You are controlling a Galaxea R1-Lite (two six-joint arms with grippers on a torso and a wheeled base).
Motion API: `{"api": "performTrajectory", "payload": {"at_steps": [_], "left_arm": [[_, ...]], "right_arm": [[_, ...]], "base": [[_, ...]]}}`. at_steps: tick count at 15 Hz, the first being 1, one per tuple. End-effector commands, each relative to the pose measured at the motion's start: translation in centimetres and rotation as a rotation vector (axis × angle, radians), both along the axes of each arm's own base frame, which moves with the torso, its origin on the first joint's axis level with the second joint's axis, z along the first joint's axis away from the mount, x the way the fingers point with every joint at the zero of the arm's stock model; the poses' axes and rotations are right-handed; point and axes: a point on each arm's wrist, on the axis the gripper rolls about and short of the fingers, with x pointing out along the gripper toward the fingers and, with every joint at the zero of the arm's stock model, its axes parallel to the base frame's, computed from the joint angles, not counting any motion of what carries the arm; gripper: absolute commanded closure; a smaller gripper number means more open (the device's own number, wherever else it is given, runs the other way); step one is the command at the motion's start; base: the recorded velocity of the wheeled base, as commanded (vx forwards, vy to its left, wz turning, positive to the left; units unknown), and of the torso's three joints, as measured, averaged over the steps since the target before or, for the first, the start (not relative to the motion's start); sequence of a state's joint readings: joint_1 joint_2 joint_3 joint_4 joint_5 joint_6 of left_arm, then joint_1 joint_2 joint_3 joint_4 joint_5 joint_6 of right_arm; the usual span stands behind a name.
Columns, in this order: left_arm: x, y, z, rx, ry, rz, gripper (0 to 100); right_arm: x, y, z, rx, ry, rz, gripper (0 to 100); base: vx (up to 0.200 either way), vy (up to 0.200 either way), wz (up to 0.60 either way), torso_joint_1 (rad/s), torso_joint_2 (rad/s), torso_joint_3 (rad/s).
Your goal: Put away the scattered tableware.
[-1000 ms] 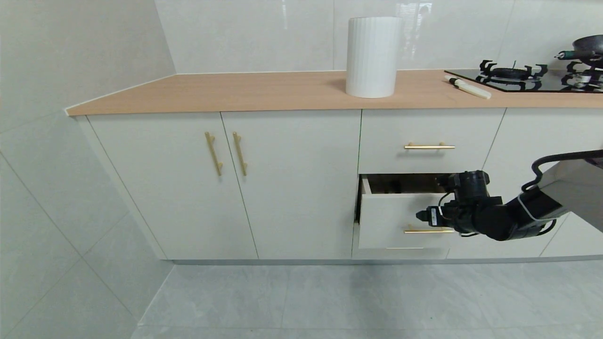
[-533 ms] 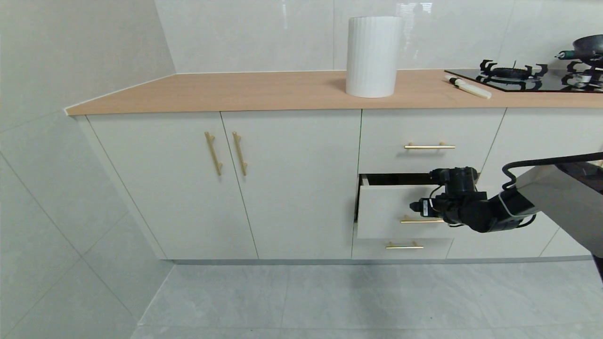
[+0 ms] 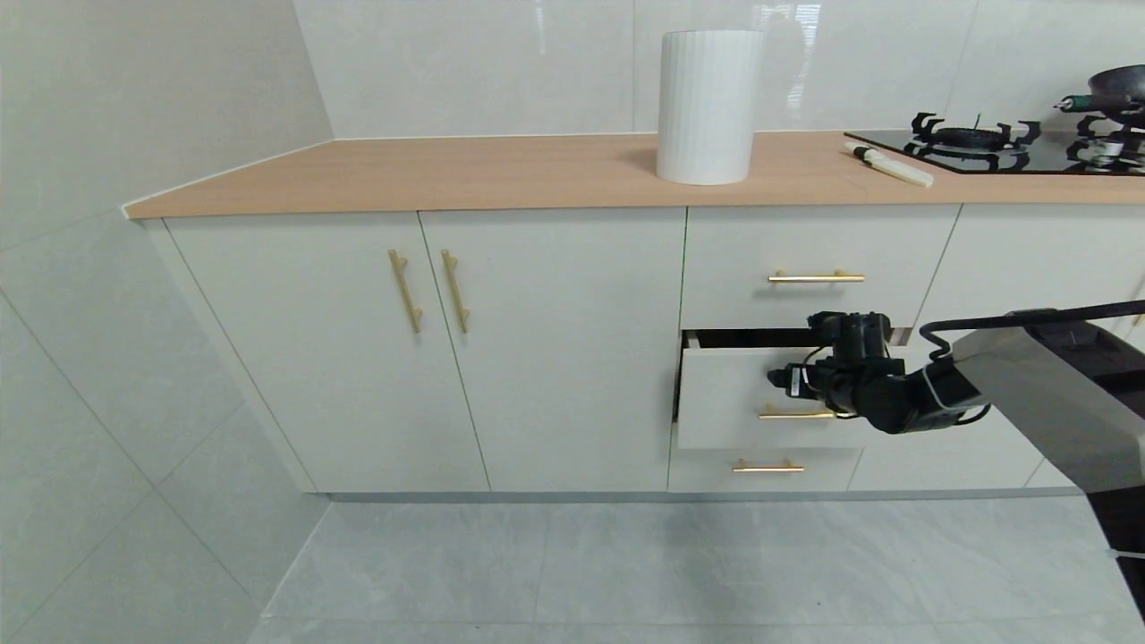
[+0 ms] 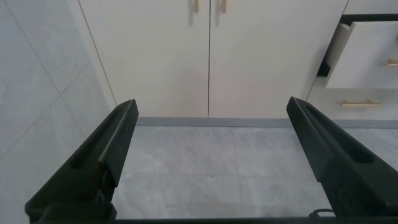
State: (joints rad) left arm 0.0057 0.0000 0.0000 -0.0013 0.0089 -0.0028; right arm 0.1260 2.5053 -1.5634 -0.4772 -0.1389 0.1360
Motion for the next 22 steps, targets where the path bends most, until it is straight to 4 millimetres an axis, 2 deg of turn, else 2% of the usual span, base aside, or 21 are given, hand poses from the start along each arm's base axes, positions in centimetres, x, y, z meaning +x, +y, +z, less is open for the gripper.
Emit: {"api": "performTrajectory", "payload": {"at_steps": [1,6,10,22], "left_arm": [[0.0,0.0,0.0,0.0,0.0,0.001,0],[0.0,0.0,0.0,0.0,0.0,0.001,0],[0.0,0.0,0.0,0.0,0.0,0.001,0],[0.0,0.0,0.0,0.0,0.0,0.001,0]], "right_arm": [[0.6,0.1,0.1,0.007,-0.02,-0.003,0],[2.3,-0.1,0.1,0.011,-0.073,-0.015,0],[2.7,-0.1,0.3,0.033,-0.096,-0.026,0],[5.8,-0.1,-1.3,0.044,-0.201,-0.148,0]], "base": [[0.0,0.0,0.0,0.0,0.0,0.0],[0.0,0.0,0.0,0.0,0.0,0.0],[0.0,0.0,0.0,0.0,0.0,0.0],[0.0,0.0,0.0,0.0,0.0,0.0]]}}
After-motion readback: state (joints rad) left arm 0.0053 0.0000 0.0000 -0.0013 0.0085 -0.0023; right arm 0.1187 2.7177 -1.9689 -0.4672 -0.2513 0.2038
